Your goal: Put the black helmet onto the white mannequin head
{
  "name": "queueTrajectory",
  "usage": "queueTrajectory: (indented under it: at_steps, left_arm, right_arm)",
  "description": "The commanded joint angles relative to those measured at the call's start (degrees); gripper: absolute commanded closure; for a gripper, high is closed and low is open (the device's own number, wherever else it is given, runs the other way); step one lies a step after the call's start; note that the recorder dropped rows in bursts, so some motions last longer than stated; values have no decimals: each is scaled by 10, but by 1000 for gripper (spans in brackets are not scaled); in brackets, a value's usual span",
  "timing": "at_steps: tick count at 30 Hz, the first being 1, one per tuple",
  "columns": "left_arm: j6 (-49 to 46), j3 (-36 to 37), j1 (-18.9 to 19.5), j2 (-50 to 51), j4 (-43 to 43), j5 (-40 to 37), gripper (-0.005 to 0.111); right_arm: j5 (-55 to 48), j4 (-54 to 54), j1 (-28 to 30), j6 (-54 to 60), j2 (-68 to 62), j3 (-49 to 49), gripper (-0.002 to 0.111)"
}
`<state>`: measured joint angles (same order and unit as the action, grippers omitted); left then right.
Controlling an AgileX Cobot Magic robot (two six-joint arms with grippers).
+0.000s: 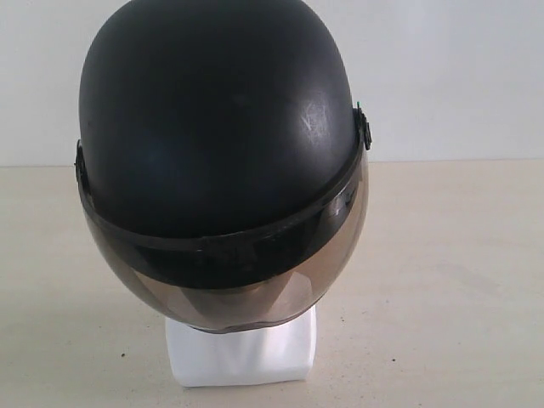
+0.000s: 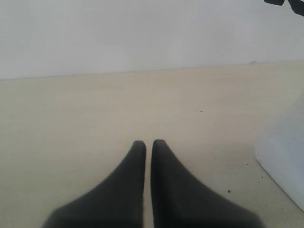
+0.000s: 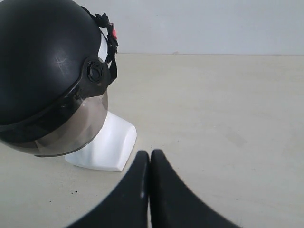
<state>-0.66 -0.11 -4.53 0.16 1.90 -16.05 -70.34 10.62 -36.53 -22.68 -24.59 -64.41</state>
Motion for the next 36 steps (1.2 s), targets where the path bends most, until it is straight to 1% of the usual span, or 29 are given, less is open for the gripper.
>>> queueTrajectory:
  at_steps: [1, 9, 11, 12, 15, 18, 21, 23, 24, 25, 26, 28, 29, 30, 31, 32, 33, 34, 36]
  left_arm:
    - [-4, 1, 3, -2, -5, 2, 102]
    - [-4, 1, 3, -2, -5, 2, 102]
    - [-4, 1, 3, -2, -5, 2, 102]
    - [-4, 1, 3, -2, -5, 2, 102]
    - [-4, 1, 3, -2, -5, 2, 102]
    - [-4, 1, 3, -2, -5, 2, 102]
    - [-4, 1, 3, -2, -5, 2, 102]
    - [-4, 1, 3, -2, -5, 2, 102]
    - [-4, 1, 3, -2, -5, 2, 102]
    - [-4, 1, 3, -2, -5, 2, 102]
    - [-4, 1, 3, -2, -5, 2, 102]
    - [-4, 1, 3, -2, -5, 2, 102]
    - [-4, 1, 3, -2, -5, 2, 102]
    - [-4, 1, 3, -2, -5, 2, 102]
    - [-4, 1, 3, -2, -5, 2, 102]
    - [-4, 1, 3, -2, -5, 2, 102]
    - [-4, 1, 3, -2, -5, 2, 102]
    - [-4, 1, 3, -2, -5, 2, 102]
    - [-4, 1, 3, -2, -5, 2, 102]
  right_arm:
    - [4, 3, 0, 2, 1, 3, 108]
    - [4, 5, 0, 5, 1, 3, 108]
    - [5, 20, 0, 18, -1, 4, 108]
    - [30, 25, 0, 18, -7, 9, 108]
    - [158, 22, 0, 39, -21, 52, 108]
    - [352, 16, 0, 78, -43, 134, 108]
    - [589, 16, 0, 80, -65, 230, 108]
    - [712, -4, 0, 79, -71, 293, 108]
    - [791, -29, 0, 78, -74, 349, 108]
    - [808, -40, 0, 78, -74, 375, 108]
    - [838, -69, 0, 83, -68, 425, 108]
    - [888, -118, 0, 93, -54, 493, 108]
    - [934, -159, 0, 99, -41, 542, 108]
    - [1001, -202, 0, 100, -14, 598, 108]
    - [1041, -239, 0, 106, 10, 631, 108]
    - [1078, -262, 0, 108, 34, 644, 108]
    - [1066, -280, 0, 119, 54, 644, 108]
    - [1047, -292, 0, 152, 70, 644, 108]
    - [1033, -291, 0, 178, 79, 644, 108]
